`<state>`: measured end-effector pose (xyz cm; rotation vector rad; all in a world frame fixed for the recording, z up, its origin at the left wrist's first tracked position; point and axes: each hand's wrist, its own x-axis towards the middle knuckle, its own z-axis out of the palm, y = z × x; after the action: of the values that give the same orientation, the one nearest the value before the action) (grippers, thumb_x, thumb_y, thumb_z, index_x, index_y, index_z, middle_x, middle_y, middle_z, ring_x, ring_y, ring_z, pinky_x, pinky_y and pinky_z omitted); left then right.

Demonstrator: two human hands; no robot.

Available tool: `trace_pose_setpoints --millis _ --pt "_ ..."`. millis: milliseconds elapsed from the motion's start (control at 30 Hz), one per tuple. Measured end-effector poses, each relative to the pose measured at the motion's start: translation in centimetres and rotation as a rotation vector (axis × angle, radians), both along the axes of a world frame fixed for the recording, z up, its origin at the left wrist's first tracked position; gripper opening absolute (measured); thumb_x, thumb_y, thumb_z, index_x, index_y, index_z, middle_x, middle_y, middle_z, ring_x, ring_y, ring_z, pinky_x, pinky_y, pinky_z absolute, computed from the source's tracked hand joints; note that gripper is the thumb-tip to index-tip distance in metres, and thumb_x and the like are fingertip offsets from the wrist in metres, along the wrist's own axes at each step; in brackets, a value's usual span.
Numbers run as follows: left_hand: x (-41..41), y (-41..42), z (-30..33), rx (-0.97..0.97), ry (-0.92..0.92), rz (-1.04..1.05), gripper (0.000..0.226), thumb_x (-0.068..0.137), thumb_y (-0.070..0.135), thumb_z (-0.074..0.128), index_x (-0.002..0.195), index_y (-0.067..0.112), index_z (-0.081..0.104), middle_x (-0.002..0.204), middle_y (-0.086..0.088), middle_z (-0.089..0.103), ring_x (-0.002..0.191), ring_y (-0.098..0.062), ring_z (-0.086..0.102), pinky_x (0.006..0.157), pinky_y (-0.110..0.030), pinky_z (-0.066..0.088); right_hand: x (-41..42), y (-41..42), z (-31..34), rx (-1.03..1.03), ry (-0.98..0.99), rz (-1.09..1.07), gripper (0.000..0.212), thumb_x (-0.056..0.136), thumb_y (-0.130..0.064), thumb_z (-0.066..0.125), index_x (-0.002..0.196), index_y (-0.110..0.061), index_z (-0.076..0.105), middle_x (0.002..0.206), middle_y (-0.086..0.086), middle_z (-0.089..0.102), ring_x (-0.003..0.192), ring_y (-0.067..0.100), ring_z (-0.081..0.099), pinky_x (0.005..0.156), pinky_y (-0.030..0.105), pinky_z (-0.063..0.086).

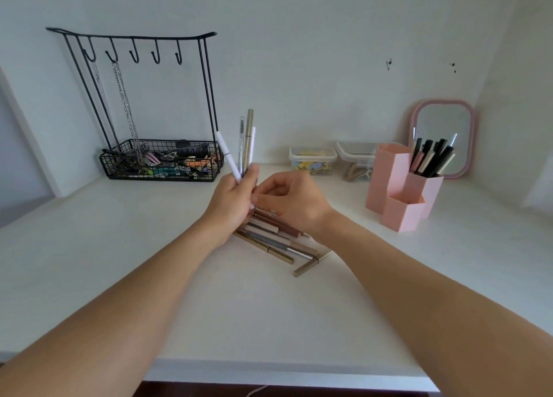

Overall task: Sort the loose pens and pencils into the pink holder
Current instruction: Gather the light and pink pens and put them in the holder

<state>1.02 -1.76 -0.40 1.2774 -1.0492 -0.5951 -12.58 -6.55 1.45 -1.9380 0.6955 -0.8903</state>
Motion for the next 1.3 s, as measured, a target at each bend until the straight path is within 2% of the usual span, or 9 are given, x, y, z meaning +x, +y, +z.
trace_pose_setpoints --millis 100,167,300,567,700,767,1000,1133,1300 --pt "0.3 0.1 0.4 -0.059 0.026 0.03 0.048 0.104 0.047 0.047 0.066 0.018 0.045 0.052 0.003 0.049 0.043 -0.016 0.05 0.036 -0.021 0.033 -1.0 -1.5 1.2 -0.137 0.063 -0.11 0.015 0.08 -0.023 0.08 0.083 -0.009 0.075 0.07 0.001 0.07 0.054 0.005 0.056 0.053 0.014 0.044" --pt "0.6 0.3 0.6 -0.06 0.037 0.07 0.049 0.103 0.047 0.047 0.067 0.015 0.053 0.054 0.002 0.057 0.055 -0.019 0.067 0.037 -0.023 0.041 -2.5 -2.9 2.2 -0.344 0.291 -0.19 0.019 0.083 -0.027 0.077 0.088 -0.009 0.076 0.082 0.002 0.074 0.07 0.01 0.064 0.068 0.021 0.05" --pt "0.8 0.4 0.5 -0.073 0.085 0.064 0.043 0.099 0.044 0.059 0.064 0.02 0.052 0.053 0.004 0.053 0.046 -0.013 0.053 0.037 -0.022 0.034 -5.2 -4.7 2.6 -0.452 0.794 -0.153 0.035 0.089 -0.036 0.068 0.107 -0.006 0.074 0.111 0.007 0.073 0.103 0.023 0.066 0.094 0.036 0.051" --pt "0.7 0.6 0.7 -0.019 0.126 0.006 0.039 0.092 0.049 0.066 0.071 0.022 0.048 0.05 0.011 0.032 0.042 -0.008 0.025 0.036 -0.019 0.021 -5.5 -4.9 2.3 -0.343 0.89 -0.061 0.026 0.088 -0.026 0.071 0.101 -0.004 0.076 0.1 0.009 0.076 0.094 0.023 0.069 0.092 0.038 0.054" --pt "0.5 0.6 1.0 -0.002 0.183 -0.01 0.046 0.09 0.062 0.06 0.074 0.02 0.05 0.048 0.01 0.03 0.038 -0.007 0.024 0.034 -0.019 0.019 -5.5 -5.1 2.0 -0.272 0.901 -0.074 0.034 0.088 -0.027 0.07 0.073 0.002 0.062 0.073 0.015 0.061 0.066 0.023 0.053 0.067 0.034 0.043" --pt "0.5 0.5 0.9 -0.003 0.208 -0.022 0.046 0.093 0.063 0.056 0.072 0.022 0.048 0.049 0.009 0.03 0.039 -0.008 0.024 0.035 -0.019 0.018 -5.6 -5.2 2.0 -0.244 0.875 -0.081 0.031 0.087 -0.026 0.072 0.071 -0.002 0.062 0.066 0.008 0.053 0.062 0.019 0.046 0.064 0.032 0.038" --pt "0.8 0.2 0.7 -0.006 0.229 -0.069 0.031 0.101 0.043 0.055 0.083 0.02 0.046 0.055 0.009 0.041 0.045 -0.007 0.035 0.036 -0.018 0.026 -5.5 -6.1 2.1 -0.224 0.703 -0.091 0.012 0.085 -0.025 0.076 0.081 -0.014 0.073 0.082 -0.004 0.07 0.08 0.014 0.064 0.073 0.026 0.05" --pt "0.9 0.2 0.6 -0.004 0.236 -0.091 0.033 0.098 0.044 0.06 0.078 0.022 0.046 0.054 0.01 0.031 0.043 -0.007 0.025 0.035 -0.018 0.022 -5.4 -5.3 2.8 -0.008 0.224 -0.068 0.005 0.09 -0.016 0.071 0.089 -0.012 0.074 0.079 0.0 0.073 0.065 0.006 0.062 0.065 0.021 0.05" --pt "0.1 0.6 1.0 0.01 0.218 -0.159 0.053 0.072 0.063 0.076 0.087 0.018 0.054 0.053 0.01 0.03 0.046 -0.009 0.023 0.036 -0.018 0.023 -3.7 -2.8 2.7 0.388 -0.2 0.223 0.008 0.094 -0.009 0.064 0.1 -0.003 0.065 0.087 0.009 0.069 0.077 0.016 0.068 0.07 0.023 0.057"
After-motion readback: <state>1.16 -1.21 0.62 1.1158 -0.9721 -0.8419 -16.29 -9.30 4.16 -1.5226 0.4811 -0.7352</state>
